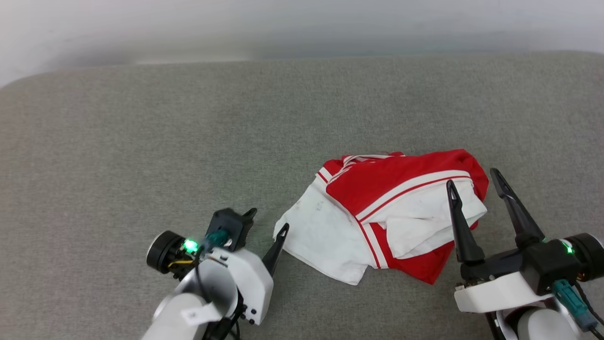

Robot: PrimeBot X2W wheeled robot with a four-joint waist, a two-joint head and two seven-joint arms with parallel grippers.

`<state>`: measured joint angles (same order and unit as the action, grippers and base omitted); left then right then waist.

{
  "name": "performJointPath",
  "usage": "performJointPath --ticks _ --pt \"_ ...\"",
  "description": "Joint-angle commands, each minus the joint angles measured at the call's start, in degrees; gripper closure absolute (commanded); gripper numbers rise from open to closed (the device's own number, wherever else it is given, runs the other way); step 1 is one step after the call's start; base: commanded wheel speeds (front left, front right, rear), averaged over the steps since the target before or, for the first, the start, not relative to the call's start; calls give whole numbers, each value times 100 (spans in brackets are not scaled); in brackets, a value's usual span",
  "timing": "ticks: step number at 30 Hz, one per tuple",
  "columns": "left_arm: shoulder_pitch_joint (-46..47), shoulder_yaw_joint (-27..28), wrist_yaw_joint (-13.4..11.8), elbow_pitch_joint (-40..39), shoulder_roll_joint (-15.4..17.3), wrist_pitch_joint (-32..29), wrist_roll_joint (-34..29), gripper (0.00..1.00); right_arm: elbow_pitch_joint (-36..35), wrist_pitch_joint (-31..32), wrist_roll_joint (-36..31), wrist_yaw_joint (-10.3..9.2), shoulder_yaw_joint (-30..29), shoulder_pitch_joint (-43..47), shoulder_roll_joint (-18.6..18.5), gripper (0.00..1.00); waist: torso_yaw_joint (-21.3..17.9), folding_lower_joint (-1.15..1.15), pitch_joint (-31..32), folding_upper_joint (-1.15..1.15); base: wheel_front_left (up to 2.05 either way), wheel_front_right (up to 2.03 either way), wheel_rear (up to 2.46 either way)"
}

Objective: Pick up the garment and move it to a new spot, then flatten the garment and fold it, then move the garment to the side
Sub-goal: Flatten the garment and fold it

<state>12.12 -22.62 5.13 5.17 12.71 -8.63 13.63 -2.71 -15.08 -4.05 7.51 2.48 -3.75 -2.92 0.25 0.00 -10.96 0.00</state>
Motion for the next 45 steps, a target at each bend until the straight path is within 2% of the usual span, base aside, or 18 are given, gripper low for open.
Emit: performJointPath --ticks 1,7,11,16,17,18,19,22,30,36,39,45 --pt "187 -74 30 -60 58 -489 45 0 -42 -14 -27 -4 15 -109 6 0 -104 0 -180 0 0 0 0" --pt "595 -197 16 -212 129 -1984 186 0 -74 -14 -78 -4 107 -222 7 0 -248 0 -495 0 0 0 0" --pt "743 -254 8 -123 180 -2418 181 0 -104 -14 -80 -4 124 -245 7 0 -293 0 -655 0 0 0 0" --pt "759 -376 47 265 217 -2660 238 0 -119 -14 -59 -4 150 -319 7 0 -323 0 -791 0 0 0 0" --pt "714 -403 68 359 230 -2696 281 9 -116 -14 -52 -4 153 -326 7 0 -323 0 -805 0 0 0 0" --pt "691 -408 74 426 249 -2694 286 57 -113 -14 -46 -4 151 -333 7 0 -320 0 -819 0 0 0 0" --pt "688 -396 68 484 273 -2657 291 100 -106 -14 -43 -4 147 -334 7 0 -314 0 -828 0 0 0 0" --pt "663 -301 -17 541 301 -2473 299 100 -82 -14 -38 -4 118 -310 7 0 -263 0 -805 0 0 0 0" --pt "633 236 -489 441 448 -1692 270 100 44 -14 -76 -4 97 -216 6 0 3 0 -462 0 0 0 0" --pt "194 636 -782 249 668 -1456 427 100 125 -14 -73 -4 105 -153 7 0 161 0 -245 0 0 0 0" --pt "-150 727 -831 159 756 -1421 517 100 155 -14 -73 -4 91 -112 6 0 210 0 -189 0 0 0 0" --pt "-585 625 -720 62 704 -1318 680 100 221 -14 -65 -4 79 -87 7 0 280 0 -87 0 0 0 0"
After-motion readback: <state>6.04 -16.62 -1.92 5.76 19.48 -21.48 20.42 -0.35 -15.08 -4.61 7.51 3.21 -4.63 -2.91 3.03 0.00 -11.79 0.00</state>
